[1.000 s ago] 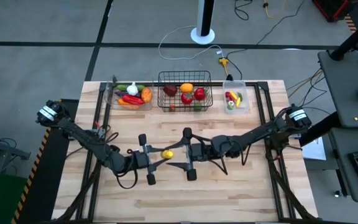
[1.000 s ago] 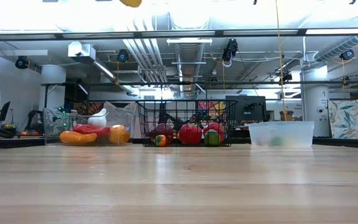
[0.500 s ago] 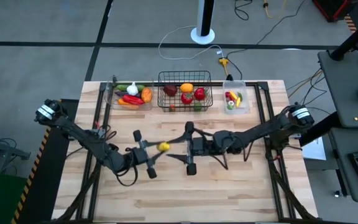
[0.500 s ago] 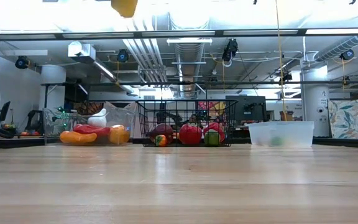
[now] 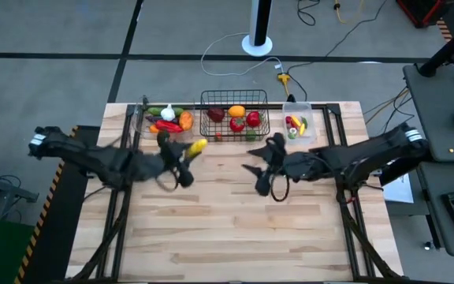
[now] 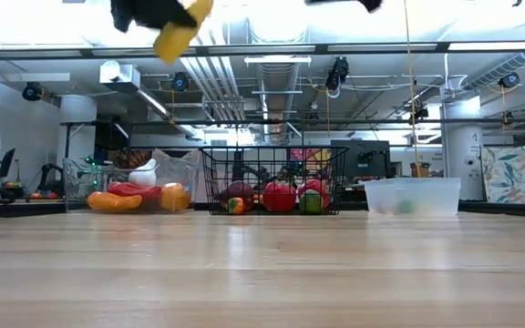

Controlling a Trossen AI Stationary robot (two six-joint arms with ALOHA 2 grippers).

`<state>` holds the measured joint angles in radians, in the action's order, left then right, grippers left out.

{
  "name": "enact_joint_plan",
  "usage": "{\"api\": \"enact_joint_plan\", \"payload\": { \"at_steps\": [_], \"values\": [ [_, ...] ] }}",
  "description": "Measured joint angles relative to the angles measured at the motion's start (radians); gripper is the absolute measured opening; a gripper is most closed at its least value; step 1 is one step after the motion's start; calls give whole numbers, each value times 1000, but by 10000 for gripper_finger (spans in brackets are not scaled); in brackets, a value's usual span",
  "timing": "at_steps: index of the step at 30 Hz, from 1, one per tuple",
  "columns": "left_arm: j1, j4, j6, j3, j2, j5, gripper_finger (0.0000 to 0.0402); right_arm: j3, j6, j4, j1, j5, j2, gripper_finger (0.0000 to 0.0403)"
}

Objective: Sort produce into baskets
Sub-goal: Put the corn into the clear bin

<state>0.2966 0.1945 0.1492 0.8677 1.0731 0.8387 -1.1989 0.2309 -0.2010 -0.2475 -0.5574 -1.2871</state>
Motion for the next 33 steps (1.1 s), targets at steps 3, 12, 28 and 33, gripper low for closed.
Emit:
{"api": "enact_joint_plan", "payload": {
  "at_steps": [3,12,28,33],
  "values": [
    [-136,248,104,80,2,-125,116,-7,114,-210,19,-4,48,215],
    [-624,596,56,168,83,-335,116,22,182,-334,26,-27,94,214],
    [-1001,645,-175,165,316,-405,116,38,151,-337,26,-28,93,216],
    [-1005,646,-197,165,366,-357,117,38,152,-341,26,-28,93,217]
  ]
}}
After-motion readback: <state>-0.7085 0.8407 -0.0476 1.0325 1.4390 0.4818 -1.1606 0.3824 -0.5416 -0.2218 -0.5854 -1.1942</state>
